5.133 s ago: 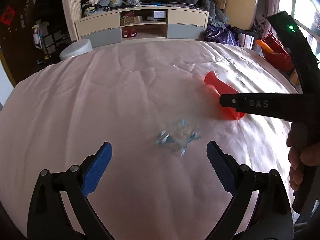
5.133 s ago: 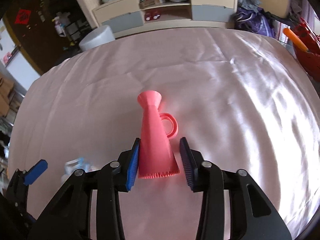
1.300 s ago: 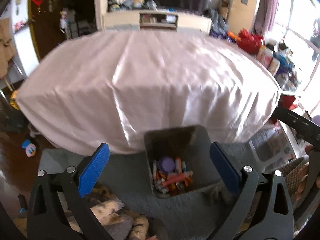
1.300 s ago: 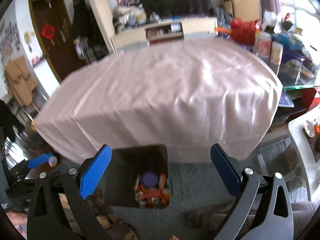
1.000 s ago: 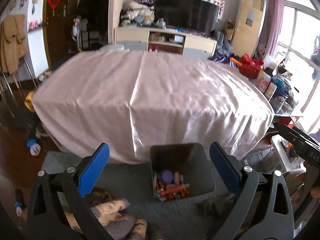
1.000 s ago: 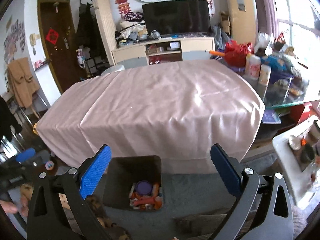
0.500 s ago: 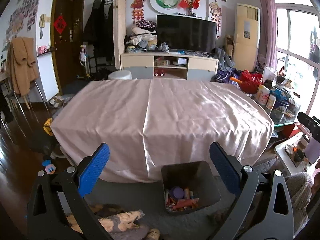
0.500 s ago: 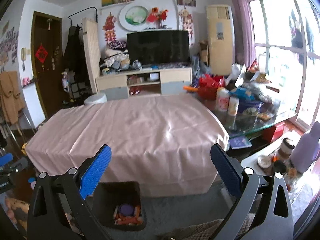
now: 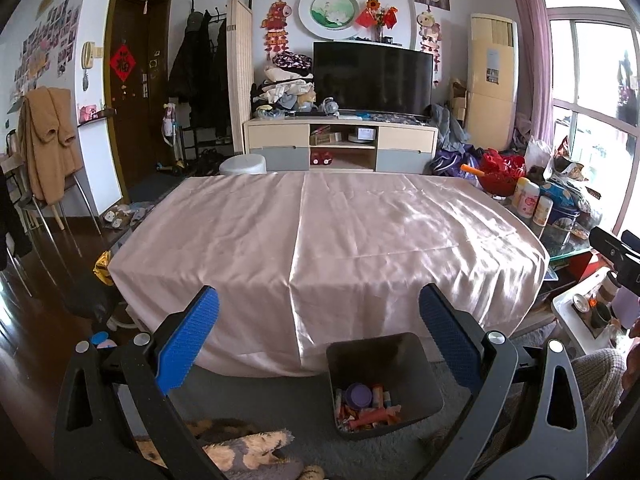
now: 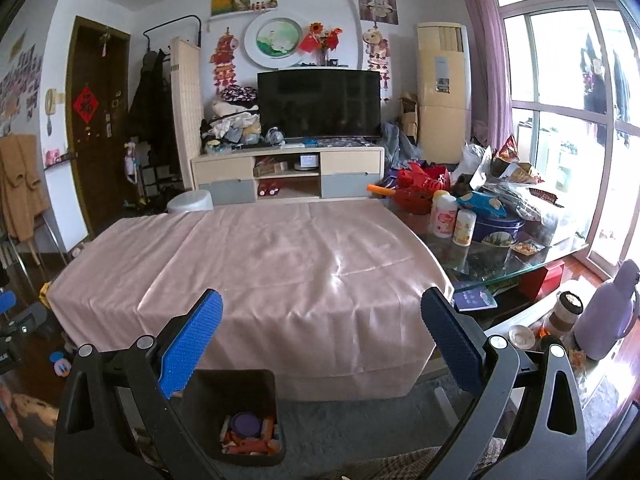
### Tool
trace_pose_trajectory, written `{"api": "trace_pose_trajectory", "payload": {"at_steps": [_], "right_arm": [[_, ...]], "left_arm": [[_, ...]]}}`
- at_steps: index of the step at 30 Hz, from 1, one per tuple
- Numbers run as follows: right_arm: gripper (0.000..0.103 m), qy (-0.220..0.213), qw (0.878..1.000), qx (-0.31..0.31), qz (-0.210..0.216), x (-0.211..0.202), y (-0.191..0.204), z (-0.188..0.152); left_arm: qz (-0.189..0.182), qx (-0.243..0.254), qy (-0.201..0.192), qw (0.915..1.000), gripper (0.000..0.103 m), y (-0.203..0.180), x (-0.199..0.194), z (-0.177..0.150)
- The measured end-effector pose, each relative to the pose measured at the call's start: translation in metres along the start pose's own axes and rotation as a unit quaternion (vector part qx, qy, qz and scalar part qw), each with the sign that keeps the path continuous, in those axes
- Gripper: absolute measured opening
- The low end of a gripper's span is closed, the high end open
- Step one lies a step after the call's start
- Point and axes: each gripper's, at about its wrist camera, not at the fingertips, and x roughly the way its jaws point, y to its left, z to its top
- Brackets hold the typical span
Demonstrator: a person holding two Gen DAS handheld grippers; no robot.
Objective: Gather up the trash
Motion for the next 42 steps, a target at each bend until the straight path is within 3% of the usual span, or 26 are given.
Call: {"api": "trace_pose_trajectory", "payload": {"at_steps": [42], "right_arm": [[0.100, 0.007, 1.000, 0.007, 0.005, 0.0050, 0.0034, 0.0003]], "left_arm": [[-0.003, -0.002, 0.004, 1.0000, 0.095, 0.0012, 0.0052, 0.0003]]}}
